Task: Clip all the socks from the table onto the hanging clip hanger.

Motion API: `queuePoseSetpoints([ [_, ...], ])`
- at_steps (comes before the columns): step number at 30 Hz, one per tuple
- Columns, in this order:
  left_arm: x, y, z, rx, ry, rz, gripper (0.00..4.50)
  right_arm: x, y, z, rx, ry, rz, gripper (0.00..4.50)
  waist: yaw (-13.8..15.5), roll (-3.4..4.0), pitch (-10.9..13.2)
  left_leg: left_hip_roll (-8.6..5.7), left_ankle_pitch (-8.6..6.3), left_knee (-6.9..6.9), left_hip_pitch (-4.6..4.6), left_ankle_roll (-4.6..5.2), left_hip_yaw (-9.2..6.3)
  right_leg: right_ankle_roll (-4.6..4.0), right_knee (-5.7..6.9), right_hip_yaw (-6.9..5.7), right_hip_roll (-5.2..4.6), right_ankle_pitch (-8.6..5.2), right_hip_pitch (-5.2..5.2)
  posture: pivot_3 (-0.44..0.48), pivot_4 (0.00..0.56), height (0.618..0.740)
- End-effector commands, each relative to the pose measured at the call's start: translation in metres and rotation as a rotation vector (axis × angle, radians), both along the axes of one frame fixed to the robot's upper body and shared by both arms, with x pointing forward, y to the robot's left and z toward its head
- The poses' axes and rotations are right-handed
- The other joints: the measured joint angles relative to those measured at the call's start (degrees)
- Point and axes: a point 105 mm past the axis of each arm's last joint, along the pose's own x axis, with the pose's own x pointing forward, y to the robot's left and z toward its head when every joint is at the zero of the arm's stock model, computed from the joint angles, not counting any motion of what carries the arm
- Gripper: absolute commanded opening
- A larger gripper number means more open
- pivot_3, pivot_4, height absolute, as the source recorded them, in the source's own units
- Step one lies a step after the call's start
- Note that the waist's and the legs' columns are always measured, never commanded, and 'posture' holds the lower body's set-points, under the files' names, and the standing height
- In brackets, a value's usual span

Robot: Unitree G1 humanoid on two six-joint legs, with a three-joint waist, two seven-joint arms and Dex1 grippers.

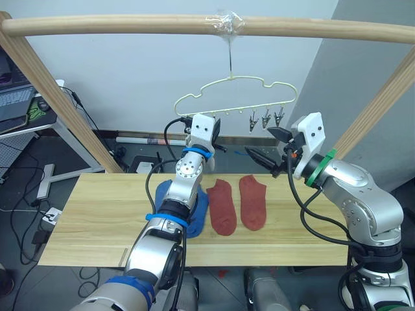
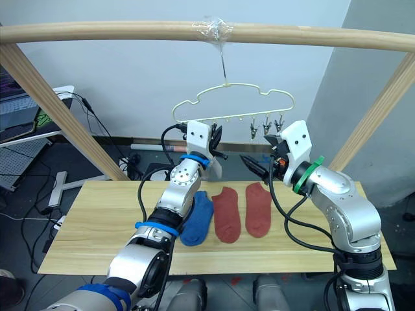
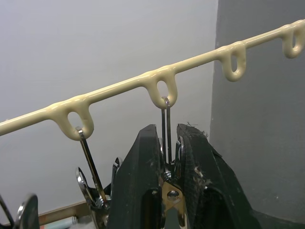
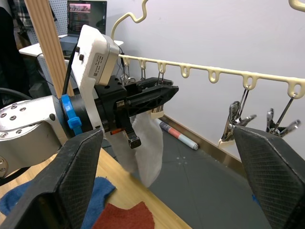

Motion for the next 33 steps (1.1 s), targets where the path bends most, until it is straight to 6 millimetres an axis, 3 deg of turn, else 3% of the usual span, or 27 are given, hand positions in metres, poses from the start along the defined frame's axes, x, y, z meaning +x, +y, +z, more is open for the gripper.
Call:
queuePoseSetpoints([
  [1,-0.001,-0.003,0.019,-0.008,-0.065,-0.015,0.25,-0.004,0.004,0.01,0.002,-0.054,0.014,4.5,-0.06,0.0,0.0,0.0,0.0,0.0,0.0,0.0,0.0,0.0,0.0,0.0,0.0,0.0,0.0,-0.072,0.141,0.74],
  [3,-0.001,-0.003,0.018,0.005,-0.063,-0.016,0.25,0.0,0.004,-0.002,-0.014,-0.014,-0.01,4.5,-0.15,0.0,0.0,0.0,0.0,0.0,0.0,0.0,0.0,0.0,0.0,0.0,0.0,0.0,0.0,-0.072,0.141,0.74],
  [10,-0.008,0.014,0.012,0.0,-0.011,-0.055,0.25,0.026,-0.007,-0.12,-0.235,0.231,-0.151,4.5,-0.68,-0.01,-0.03,-0.01,0.0,0.0,0.07,0.0,0.02,0.0,0.01,0.04,0.0,0.0,0.07,-0.05,0.151,0.74],
  [13,-0.012,0.022,0.012,0.005,0.003,-0.053,0.25,0.039,-0.008,-0.152,-0.296,0.286,-0.173,4.5,-1.06,0.0,-0.03,-0.01,0.01,0.01,0.12,0.0,0.02,-0.02,0.06,0.05,0.0,0.02,0.1,-0.041,0.154,0.74],
  [20,-0.017,0.037,0.005,0.005,0.037,0.0,0.25,0.062,0.004,-0.197,-0.3,0.379,-0.193,4.5,-1.39,0.0,-0.03,0.04,0.02,0.03,0.31,0.02,0.0,-0.07,0.09,0.03,0.04,0.09,0.26,0.022,0.159,0.74],
  [24,-0.021,0.038,0.005,0.002,0.042,0.003,0.25,0.069,-0.001,-0.214,-0.287,0.446,-0.234,4.5,-0.85,0.0,-0.03,0.02,0.02,0.04,0.3,0.02,-0.05,-0.14,0.08,0.02,0.04,0.12,0.29,0.048,0.16,0.74],
  [27,-0.022,0.039,0.004,0.005,0.05,0.009,0.25,0.063,-0.007,-0.232,-0.302,0.52,-0.242,3.92,-0.52,0.01,-0.03,0.0,0.02,0.04,0.29,0.02,-0.05,-0.14,0.04,0.02,0.03,0.12,0.33,0.048,0.16,0.74],
  [33,-0.021,0.045,0.002,0.01,0.06,0.018,0.25,0.047,-0.026,-0.244,-0.371,0.498,-0.216,1.77,-0.37,0.05,-0.09,0.0,0.02,0.04,0.61,0.02,-0.08,-0.08,0.05,0.01,0.04,0.08,0.65,0.051,0.162,0.74],
])
